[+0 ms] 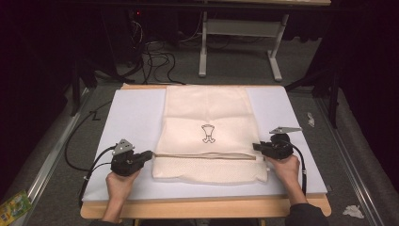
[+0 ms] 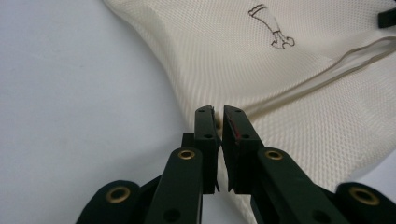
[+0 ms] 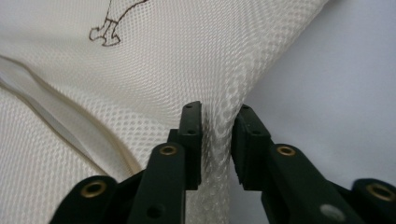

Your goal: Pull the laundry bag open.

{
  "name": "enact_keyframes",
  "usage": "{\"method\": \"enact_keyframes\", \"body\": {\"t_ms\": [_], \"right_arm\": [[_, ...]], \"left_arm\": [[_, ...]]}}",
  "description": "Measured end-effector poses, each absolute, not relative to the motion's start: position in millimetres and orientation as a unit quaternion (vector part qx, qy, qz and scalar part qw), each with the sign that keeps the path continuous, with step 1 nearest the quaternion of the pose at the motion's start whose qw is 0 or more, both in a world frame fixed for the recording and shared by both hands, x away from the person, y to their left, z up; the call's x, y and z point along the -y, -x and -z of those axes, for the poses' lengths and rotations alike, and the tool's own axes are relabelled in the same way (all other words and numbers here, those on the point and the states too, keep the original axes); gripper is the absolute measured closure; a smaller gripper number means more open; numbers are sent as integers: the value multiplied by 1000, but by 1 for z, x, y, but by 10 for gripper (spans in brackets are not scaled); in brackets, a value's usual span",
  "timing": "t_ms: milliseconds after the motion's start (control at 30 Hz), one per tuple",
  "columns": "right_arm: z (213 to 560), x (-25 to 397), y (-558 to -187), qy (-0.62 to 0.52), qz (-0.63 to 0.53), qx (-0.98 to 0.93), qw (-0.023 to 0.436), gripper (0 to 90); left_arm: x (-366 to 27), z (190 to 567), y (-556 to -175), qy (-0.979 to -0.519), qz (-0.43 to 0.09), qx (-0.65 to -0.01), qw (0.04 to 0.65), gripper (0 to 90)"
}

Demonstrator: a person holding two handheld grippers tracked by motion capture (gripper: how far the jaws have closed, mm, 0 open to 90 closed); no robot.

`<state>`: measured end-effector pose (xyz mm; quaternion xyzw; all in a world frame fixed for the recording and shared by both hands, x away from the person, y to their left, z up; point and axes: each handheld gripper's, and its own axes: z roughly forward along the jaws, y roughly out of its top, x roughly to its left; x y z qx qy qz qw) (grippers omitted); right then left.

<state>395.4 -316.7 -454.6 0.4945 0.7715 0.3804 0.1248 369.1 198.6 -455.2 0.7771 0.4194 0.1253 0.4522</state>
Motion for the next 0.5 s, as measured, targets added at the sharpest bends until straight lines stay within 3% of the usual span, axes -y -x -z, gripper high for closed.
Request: {"method": "enact_keyframes", "body": {"t_ms": [233, 500], "right_arm": [[446, 322, -390, -505, -378, -760, 156, 573], [435, 325, -379, -495, -398, -749, 186, 572]], "left_arm": [[-204, 462, -360, -760, -142, -422, 474, 762], [-215, 451, -356, -734, -158, -422, 508, 713]]}}
